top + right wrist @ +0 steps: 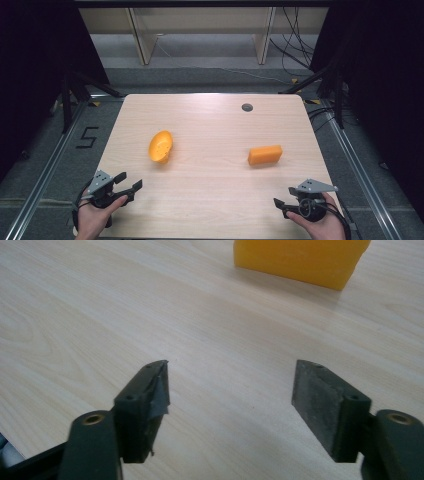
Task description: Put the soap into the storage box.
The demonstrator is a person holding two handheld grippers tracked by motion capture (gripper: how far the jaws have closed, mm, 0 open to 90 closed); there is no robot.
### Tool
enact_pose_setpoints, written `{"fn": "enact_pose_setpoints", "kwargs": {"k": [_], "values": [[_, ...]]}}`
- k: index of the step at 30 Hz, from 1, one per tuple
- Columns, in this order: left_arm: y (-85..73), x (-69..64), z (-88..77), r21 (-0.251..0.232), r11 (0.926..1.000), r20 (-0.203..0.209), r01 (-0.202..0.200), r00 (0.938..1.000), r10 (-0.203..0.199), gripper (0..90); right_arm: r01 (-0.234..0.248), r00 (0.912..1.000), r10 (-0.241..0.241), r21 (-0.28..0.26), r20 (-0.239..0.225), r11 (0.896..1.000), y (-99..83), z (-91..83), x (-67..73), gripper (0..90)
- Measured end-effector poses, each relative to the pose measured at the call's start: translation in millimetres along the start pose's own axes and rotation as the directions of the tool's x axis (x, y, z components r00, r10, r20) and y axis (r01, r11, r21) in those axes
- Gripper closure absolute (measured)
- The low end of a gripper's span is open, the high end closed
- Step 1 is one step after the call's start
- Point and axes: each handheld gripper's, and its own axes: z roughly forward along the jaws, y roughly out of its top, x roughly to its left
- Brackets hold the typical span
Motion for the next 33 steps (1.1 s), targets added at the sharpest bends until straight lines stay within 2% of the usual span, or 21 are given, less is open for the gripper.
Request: {"fn": "enact_pose_setpoints", "kwargs": {"k": [1, 2, 3, 4, 5, 7, 8, 9, 12, 13, 14, 15, 16, 19, 20, 21, 24, 27, 29, 30, 33], "values": [[-0.7, 0.0, 0.1, 0.003, 1.0, 0.005, 0.002, 1.0, -0.002, 26.6, -0.044, 0.999, 0.044, 0.011, 0.003, 0.999, 1.4, -0.6, 0.3, 29.8], [-1.9, 0.4, -0.2, 0.01, 1.0, 0.003, 0.002, 1.0, -0.002, 26.6, 0.008, 1.0, -0.008, 0.008, -0.005, 1.0, 2.9, 1.7, -6.4, 27.1], [-2.4, 0.7, -0.9, 0.014, 0.9999, -0.005, -0.002, 1.0, 0.002, 26.6, 0.003, 1.0, -0.003, 0.036, 0.0, 0.999, 4.4, 2.6, -8.8, 26.7], [-3.1, 0.9, -1.8, 0.013, 0.9999, -0.009, 0.001, 1.0, 0.0, 26.6, 0.037, 0.9993, -0.037, 0.023, -0.001, 0.999, 4.8, 5.1, -12.5, 27.3], [-3.4, 1.3, -3.8, 0.02, 0.9998, -0.021, -0.002, 0.9998, 0.003, 26.5, 0.005, 0.9999, -0.006, 0.042, 0.009, 0.999, 5.8, 5.8, -11.2, 27.2], [-4.6, 2.7, -5.3, 0.01, 0.9999, -0.017, 0.007, 0.9998, -0.007, 26.6, 0.043, 0.9984, -0.046, 0.093, 0.032, 0.995, 9.7, 7.0, -15.8, 28.3], [-4.6, 2.8, -6.1, 0.01, 0.9999, -0.018, 0.008, 0.9998, -0.008, 26.6, 0.071, 0.9965, -0.075, 0.094, 0.037, 0.993, 11.0, 9.0, -18.5, 29.0], [-4.7, 3.4, -6.4, 0.01, 0.9999, -0.012, 0.005, 0.9999, -0.005, 26.7, 0.073, 0.9966, -0.077, 0.117, 0.03, 0.99, 13.3, 9.6, -19.5, 30.1], [-4.5, 3.1, -6.2, 0.009, 0.9999, -0.011, 0.006, 0.9999, -0.006, 26.7, 0.154, 0.9868, -0.16, 0.173, 0.023, 0.973, 19.2, 13.5, -26.1, 35.6], [-4.5, 2.7, -6.2, 0.013, 0.9999, -0.014, 0.005, 0.9999, -0.005, 26.7, 0.21, 0.9755, -0.219, 0.192, 0.024, 0.959, 21.3, 16.1, -30.9, 36.3], [-4.6, 2.5, -6.1, 0.014, 0.9999, -0.011, 0.005, 0.9999, -0.005, 26.7, 0.219, 0.9731, -0.229, 0.213, 0.023, 0.952, 23.1, 17.3, -32.9, 38.0], [-4.6, 2.4, -6.0, 0.012, 0.9999, -0.007, 0.003, 1.0, -0.003, 26.7, 0.249, 0.9641, -0.262, 0.205, 0.041, 0.947, 25.1, 19.9, -36.3, 39.2], [-4.4, 1.9, -6.2, 0.011, 0.9999, -0.009, 0.002, 1.0, -0.002, 26.8, 0.261, 0.9606, -0.276, 0.241, 0.031, 0.935, 29.3, 19.2, -39.2, 39.6], [-4.3, 1.1, -5.9, 0.009, 1.0, -0.002, -0.001, 1.0, 0.001, 27.1, 0.313, 0.943, -0.332, 0.284, 0.021, 0.906, 41.0, 20.3, -47.7, 39.8], [-4.4, 0.4, -6.0, 0.009, 1.0, -0.004, -0.002, 1.0, 0.002, 27.1, 0.318, 0.9408, -0.339, 0.306, 0.015, 0.897, 45.4, 20.7, -50.1, 39.3], [-4.4, 0.0, -6.3, 0.013, 0.9999, -0.005, -0.004, 1.0, 0.004, 27.1, 0.338, 0.9326, -0.361, 0.319, 0.013, 0.885, 49.8, 21.5, -53.5, 39.5], [-4.5, -0.4, -5.9, 0.011, 0.9999, -0.004, -0.001, 1.0, 0.001, 27.0, 0.358, 0.9227, -0.386, 0.372, 0.001, 0.857, 64.9, 22.1, -60.7, 39.1], [-4.9, -0.4, -4.7, 0.011, 0.9999, 0.004, 0.005, 1.0, -0.005, 27.0, 0.407, 0.8982, -0.439, 0.409, -0.016, 0.817, 81.5, 24.7, -67.2, 37.5], [-5.1, -0.3, -5.0, 0.013, 0.9999, 0.005, 0.002, 1.0, -0.002, 26.9, 0.437, 0.8842, -0.466, 0.417, -0.038, 0.797, 91.7, 27.0, -70.5, 37.0], [-5.0, 0.2, -5.3, 0.013, 0.9999, 0.01, -0.002, 0.9999, 0.002, 26.9, 0.445, 0.8805, -0.472, 0.418, -0.043, 0.792, 96.0, 28.8, -71.8, 36.3], [-4.9, 0.2, -6.3, 0.016, 0.9999, -0.002, -0.001, 1.0, 0.001, 26.9, 0.483, 0.8575, -0.51, 0.441, -0.065, 0.756, 107.9, 35.3, -76.2, 35.8]]}}
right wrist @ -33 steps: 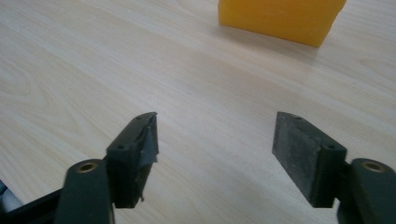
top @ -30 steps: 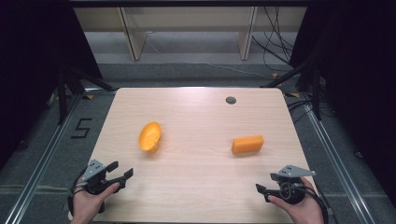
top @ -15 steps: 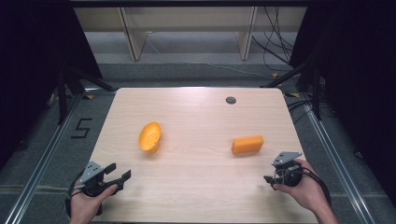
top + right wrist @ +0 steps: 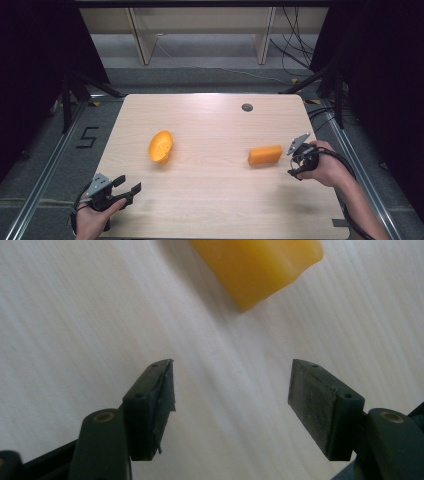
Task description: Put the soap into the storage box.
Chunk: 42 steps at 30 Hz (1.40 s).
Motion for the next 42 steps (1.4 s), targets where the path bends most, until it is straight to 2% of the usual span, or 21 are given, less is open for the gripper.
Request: {"fn": "enact_pose_setpoints", "kwargs": {"k": [8, 10, 14, 16, 20, 21, 23, 24, 25, 26, 27, 29, 32, 33, 34, 35, 37, 38, 40, 41, 42], "values": [[-0.7, -0.7, 1.7, 0.005, 1.0, -0.005, 0.003, 1.0, -0.003, 26.8, 0.085, 0.9959, -0.083, 0.047, -0.036, 0.995, 23.7, 8.7, -22.1, 33.9], [-0.7, -0.9, 1.8, 0.008, 1.0, -0.006, 0.003, 1.0, -0.003, 26.7, 0.08, 0.9966, -0.079, 0.066, -0.025, 0.995, 26.5, 9.4, -22.8, 33.5], [-0.6, -0.7, 1.7, 0.005, 1.0, -0.003, -0.007, 1.0, 0.007, 26.7, 0.118, 0.9926, -0.115, 0.079, -0.038, 0.99, 41.0, 15.4, -29.6, 30.1], [-0.7, -0.9, 1.5, 0.007, 0.9999, -0.005, -0.014, 0.9999, 0.014, 26.6, 0.157, 0.9874, -0.154, 0.089, -0.034, 0.984, 46.1, 18.2, -32.4, 29.2], [-0.9, -0.6, 3.6, 0.011, 0.9998, 0.003, -0.016, 0.9999, 0.016, 26.4, 0.162, 0.9866, -0.16, 0.094, -0.031, 0.982, 54.6, 22.0, -32.5, 28.8], [-0.9, -1.3, 3.3, 0.019, 0.9997, -0.005, -0.012, 0.9999, 0.013, 26.4, 0.205, 0.9788, -0.203, 0.097, -0.03, 0.974, 56.8, 23.8, -34.4, 28.4], [-1.1, -1.6, 3.9, 0.017, 0.9998, -0.001, -0.011, 0.9999, 0.011, 26.3, 0.209, 0.9777, -0.206, 0.114, -0.039, 0.971, 60.8, 26.6, -33.2, 28.0], [-1.1, -1.8, 4.0, 0.017, 0.9998, 0.0, -0.011, 0.9999, 0.011, 26.3, 0.235, 0.972, -0.232, 0.104, -0.037, 0.966, 63.3, 28.5, -34.0, 27.9], [-1.0, -1.6, 4.1, 0.017, 0.9998, 0.001, -0.012, 0.9999, 0.012, 26.2, 0.237, 0.9714, -0.235, 0.098, -0.038, 0.967, 65.6, 29.0, -33.4, 28.2], [-1.2, -1.8, 4.1, 0.019, 0.9998, -0.003, -0.008, 1.0, 0.008, 26.3, 0.271, 0.9625, -0.268, 0.09, -0.04, 0.958, 67.8, 31.3, -36.2, 28.9], [-1.4, -2.0, 4.0, 0.02, 0.9998, -0.005, -0.005, 1.0, 0.005, 26.3, 0.25, 0.9681, -0.247, 0.103, -0.043, 0.963, 70.0, 31.4, -34.1, 29.3], [-1.5, -2.0, 3.8, 0.022, 0.9997, -0.002, -0.007, 1.0, 0.007, 26.2, 0.281, 0.9592, -0.277, 0.101, -0.056, 0.954, 74.1, 34.6, -35.7, 29.0], [-1.5, -1.9, 3.9, 0.018, 0.9998, 0.002, -0.006, 1.0, 0.006, 26.1, 0.269, 0.9628, -0.264, 0.114, -0.056, 0.956, 80.3, 36.8, -35.5, 29.4], [-1.6, -2.0, 4.0, 0.02, 0.9998, -0.001, -0.005, 1.0, 0.005, 26.1, 0.279, 0.9598, -0.273, 0.12, -0.065, 0.953, 82.1, 38.3, -36.2, 29.4], [-1.4, -1.9, 3.9, 0.023, 0.9997, -0.002, -0.01, 1.0, 0.01, 26.0, 0.27, 0.9625, -0.263, 0.144, -0.068, 0.952, 83.6, 39.3, -35.0, 29.4], [-1.5, -1.8, 4.1, 0.024, 0.9996, -0.002, -0.011, 0.9999, 0.011, 26.0, 0.287, 0.9576, -0.278, 0.144, -0.075, 0.947, 85.0, 41.6, -35.7, 29.4], [-1.4, -2.2, 4.1, 0.024, 0.9996, 0.001, -0.012, 0.9999, 0.012, 26.0, 0.288, 0.9567, -0.277, 0.157, -0.088, 0.945, 87.8, 44.5, -34.1, 29.8], [-1.5, -2.8, 4.4, 0.022, 0.9997, 0.003, -0.007, 1.0, 0.007, 26.0, 0.31, 0.9499, -0.298, 0.155, -0.093, 0.938, 88.6, 47.2, -35.2, 30.2], [-1.6, -2.2, 4.6, 0.024, 0.9996, 0.01, -0.012, 0.9999, 0.012, 26.0, 0.303, 0.9515, -0.289, 0.168, -0.106, 0.938, 89.5, 48.3, -33.7, 31.8], [-2.0, -3.0, 5.0, 0.024, 0.9997, 0.011, -0.004, 0.9999, 0.003, 26.0, 0.323, 0.9438, -0.305, 0.166, -0.128, 0.932, 90.1, 54.9, -32.7, 32.7], [-2.0, -3.0, 5.0, 0.025, 0.9997, 0.012, -0.004, 0.9999, 0.004, 26.0, 0.315, 0.9467, -0.295, 0.177, -0.13, 0.933, 90.4, 56.1, -30.8, 33.5]]}}
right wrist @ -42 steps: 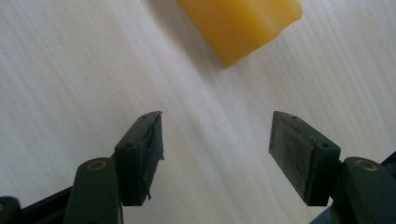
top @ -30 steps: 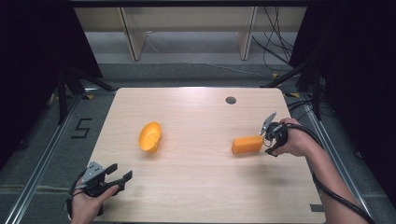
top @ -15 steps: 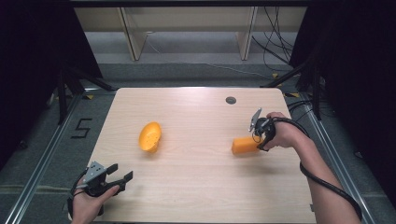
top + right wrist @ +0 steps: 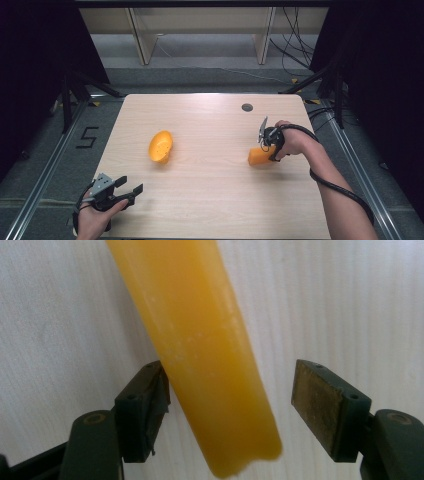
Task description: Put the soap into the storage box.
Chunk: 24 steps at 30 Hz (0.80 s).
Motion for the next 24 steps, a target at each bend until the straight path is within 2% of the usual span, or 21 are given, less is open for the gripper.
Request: {"fn": "enact_pose_setpoints", "kwargs": {"k": [1, 3, 4, 5, 7, 8, 10, 11, 12, 13, 15, 17, 18, 19, 20, 21, 22, 23, 24], "values": [[0.3, 0.0, -0.3, 0.003, 1.0, -0.006, -0.009, 0.9999, 0.009, 26.0, -0.011, 0.9999, 0.011, 0.001, -0.001, 1.0, 0.3, 2.0, 1.2, 34.1], [0.4, -0.1, -0.4, 0.004, 0.9999, -0.006, -0.01, 0.9999, 0.01, 26.0, 0.026, 0.9995, -0.026, -0.002, -0.015, 1.0, 1.8, 7.0, -1.0, 37.1], [0.3, -0.1, -0.4, 0.004, 0.9999, -0.006, -0.009, 0.9999, 0.009, 25.9, 0.005, 0.9999, -0.005, 0.005, -0.011, 1.0, 2.6, 8.2, 1.2, 39.4], [0.3, -0.1, -0.3, 0.004, 1.0, -0.005, -0.009, 0.9999, 0.009, 25.9, 0.041, 0.9986, -0.041, -0.002, -0.033, 0.999, 2.9, 12.7, -1.4, 42.5], [0.2, -0.1, -0.2, 0.006, 0.9999, -0.005, -0.009, 1.0, 0.009, 25.8, 0.028, 0.9986, -0.027, 0.014, -0.046, 0.999, 4.0, 14.0, -0.4, 49.8], [0.2, -0.2, -0.2, 0.006, 1.0, -0.004, -0.007, 1.0, 0.007, 25.8, 0.001, 0.9985, 0.001, 0.025, -0.054, 1.0, 4.9, 14.3, 2.1, 51.3], [0.1, 0.1, 0.3, -0.002, 1.0, 0.008, -0.009, 0.9999, 0.009, 25.8, 0.034, 0.9966, -0.033, 0.007, -0.075, 0.999, 3.3, 16.7, 0.5, 55.0], [0.4, -0.6, -0.3, 0.002, 0.9999, 0.003, -0.01, 0.9999, 0.01, 26.0, 0.016, 0.996, -0.015, 0.017, -0.088, 1.0, 3.5, 15.0, 1.9, 57.9], [0.3, -0.8, -0.1, -0.005, 0.9999, 0.014, -0.012, 0.9998, 0.012, 26.5, 0.014, 0.9961, -0.012, 0.021, -0.088, 1.0, 3.6, 13.5, 2.9, 61.3], [0.7, -1.8, -0.8, -0.004, 0.9999, 0.006, -0.016, 0.9999, 0.016, 27.0, -0.026, 0.9955, 0.027, 0.01, -0.091, 1.0, 3.6, 12.1, 4.4, 61.8], [1.0, -3.0, -0.8, -0.013, 0.9996, 0.021, -0.024, 0.9995, 0.024, 29.2, -0.035, 0.9948, 0.035, 0.002, -0.095, 0.999, 1.9, 8.0, 6.2, 61.8], [1.2, -4.5, 0.0, -0.013, 0.9994, 0.041, -0.032, 0.9986, 0.032, 30.9, -0.014, 0.995, 0.011, -0.034, -0.099, 0.999, -1.0, 4.4, 9.3, 61.8], [1.4, -5.7, 0.3, -0.014, 0.9988, 0.049, -0.046, 0.9977, 0.047, 31.3, -0.03, 0.9941, 0.026, -0.041, -0.105, 0.999, -1.6, 0.2, 14.3, 61.9], [1.5, -7.1, 1.0, -0.013, 0.9979, 0.069, -0.064, 0.9955, 0.065, 31.6, -0.04, 0.992, 0.034, -0.046, -0.121, 0.998, -1.8, -4.8, 20.3, 61.8], [1.9, -10.0, 1.8, -0.014, 0.9966, 0.079, -0.081, 0.9935, 0.081, 31.9, -0.032, 0.9927, 0.026, -0.051, -0.118, 0.998, -1.5, -9.5, 27.5, 61.9], [2.8, -12.3, 2.1, -0.011, 0.995, 0.094, -0.099, 0.9905, 0.1, 32.0, 0.019, 0.9909, -0.029, -0.079, -0.131, 0.997, -1.4, -13.1, 31.7, 61.9], [3.6, -15.3, 4.1, -0.029, 0.9937, 0.12, -0.108, 0.9865, 0.111, 31.9, -0.005, 0.9906, -0.004, -0.069, -0.137, 0.998, 0.4, -20.1, 42.8, 61.8], [3.6, -15.3, 4.1, -0.029, 0.9937, 0.12, -0.108, 0.9865, 0.111, 31.7, 0.019, 0.9893, -0.03, -0.076, -0.143, 0.997, 2.1, -24.9, 51.2, 61.9], [6.9, -21.3, 6.2, -0.03, 0.9871, 0.154, -0.158, 0.975, 0.16, 30.2, 0.049, 0.9859, -0.064, -0.097, -0.154, 0.994, 4.7, -29.6, 61.6, 61.9]]}}
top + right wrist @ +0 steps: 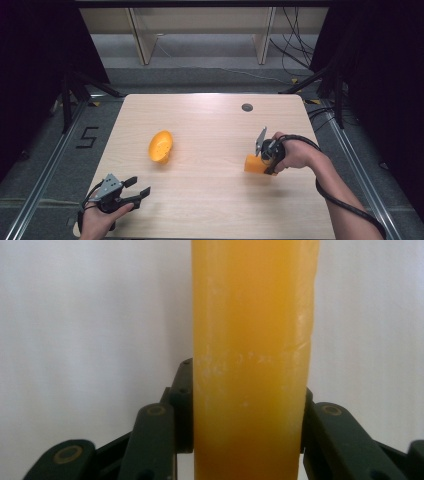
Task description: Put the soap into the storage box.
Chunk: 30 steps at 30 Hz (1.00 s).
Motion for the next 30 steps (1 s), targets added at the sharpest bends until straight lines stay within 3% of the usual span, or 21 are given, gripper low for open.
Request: {"fn": "enact_pose_setpoints", "kwargs": {"k": [1, 3, 4, 5, 6, 7, 8, 11, 14, 15, 16, 18, 21, 22, 23, 24, 25, 26, 27, 29, 30], "values": [[2.7, -5.5, 3.1, -0.004, 0.9999, 0.005, -0.016, 0.9999, 0.016, 28.2, 0.01, 0.9998, -0.01, -0.007, -0.016, 1.0, 2.5, -1.9, 7.0, 61.9], [8.1, -12.9, 8.3, 0.001, 0.9983, 0.053, -0.059, 0.9969, 0.058, 25.4, 0.094, 0.9947, -0.095, -0.033, -0.039, 0.995, 9.9, -4.4, 23.4, 61.8], [10.3, -16.1, 10.0, 0.001, 0.9978, 0.073, -0.066, 0.9952, 0.066, 25.0, 0.086, 0.9945, -0.088, -0.029, -0.057, 0.996, 14.0, -6.5, 35.8, 61.9], [13.1, -20.6, 12.5, -0.007, 0.9966, 0.104, -0.083, 0.9911, 0.083, 24.8, 0.112, 0.9912, -0.114, -0.034, -0.068, 0.993, 16.6, -7.5, 40.6, 61.9], [16.2, -25.2, 14.2, -0.001, 0.9934, 0.13, -0.115, 0.985, 0.114, 24.8, 0.072, 0.9947, -0.073, -0.011, -0.072, 0.997, 19.5, -11.1, 51.8, 61.8], [19.0, -28.9, 17.4, -0.007, 0.9894, 0.174, -0.145, 0.9741, 0.144, 24.8, 0.079, 0.993, -0.08, -0.018, -0.087, 0.997, 23.3, -12.4, 59.9, 61.9], [21.1, -34.6, 19.9, -0.006, 0.9882, 0.2, -0.153, 0.968, 0.151, 24.8, 0.124, 0.9879, -0.125, -0.022, -0.091, 0.992, 27.4, -14.3, 65.1, 61.9], [27.5, -51.6, 30.5, 0.002, 0.9827, 0.306, -0.185, 0.9357, 0.176, 24.4, 0.106, 0.9887, -0.107, -0.015, -0.105, 0.994, 37.6, -20.9, 84.9, 61.9], [35.7, -69.6, 39.8, 0.001, 0.9649, 0.375, -0.263, 0.8946, 0.243, 22.8, 0.128, 0.9857, -0.13, -0.022, -0.107, 0.991, 49.1, -24.6, 97.4, 61.9], [35.7, -69.6, 39.8, 0.001, 0.9649, 0.375, -0.263, 0.8946, 0.243, 22.4, 0.142, 0.9833, -0.145, -0.035, -0.11, 0.989, 53.4, -24.7, 100.5, 61.9], [42.2, -80.2, 45.0, -0.008, 0.9556, 0.415, -0.294, 0.8686, 0.271, 22.1, 0.128, 0.9857, -0.13, -0.022, -0.107, 0.991, 57.9, -25.6, 105.5, 61.9], [48.5, -90.1, 50.0, -0.037, 0.9462, 0.441, -0.322, 0.8442, 0.304, 21.7, 0.156, 0.9804, -0.157, -0.02, -0.119, 0.988, 63.7, -25.5, 106.8, 61.9], [56.2, -104.2, 55.9, -0.069, 0.9356, 0.503, -0.346, 0.7977, 0.332, 22.5, 0.169, 0.979, -0.169, -0.013, -0.113, 0.986, 73.7, -24.2, 108.2, 61.9], [57.6, -109.0, 57.5, -0.072, 0.9373, 0.509, -0.341, 0.7953, 0.329, 23.0, 0.166, 0.9794, -0.166, -0.008, -0.115, 0.986, 76.9, -23.9, 109.0, 61.9], [59.4, -112.0, 60.2, -0.078, 0.9337, 0.517, -0.349, 0.7864, 0.338, 23.7, 0.168, 0.9788, -0.167, -0.006, -0.119, 0.986, 79.8, -23.6, 109.3, 61.9], [60.6, -115.6, 62.2, -0.076, 0.9379, 0.522, -0.339, 0.7877, 0.327, 24.6, 0.172, 0.9782, -0.171, -0.002, -0.118, 0.985, 82.5, -23.7, 109.5, 61.9], [61.7, -118.0, 65.0, -0.079, 0.9404, 0.532, -0.331, 0.784, 0.32, 25.4, 0.167, 0.9792, -0.165, 0.004, -0.118, 0.986, 85.2, -24.1, 110.3, 61.9], [62.7, -119.9, 67.5, -0.079, 0.9443, 0.542, -0.319, 0.7813, 0.31, 26.1, 0.224, 0.9684, -0.225, -0.022, -0.108, 0.974, 88.6, -22.0, 107.4, 61.9], [63.5, -121.9, 69.4, -0.076, 0.9483, 0.547, -0.308, 0.7821, 0.298, 26.9, 0.188, 0.976, -0.187, -0.003, -0.112, 0.982, 89.9, -22.3, 110.1, 61.9], [65.4, -124.0, 71.8, -0.071, 0.9519, 0.551, -0.298, 0.7835, 0.286, 29.3, 0.188, 0.9762, -0.187, -0.004, -0.109, 0.982, 93.8, -21.8, 111.6, 61.9], [66.1, -124.1, 73.8, -0.077, 0.9534, 0.557, -0.292, 0.7804, 0.284, 31.0, 0.213, 0.9719, -0.212, -0.003, -0.102, 0.977, 96.3, -23.0, 110.8, 61.9]]}}
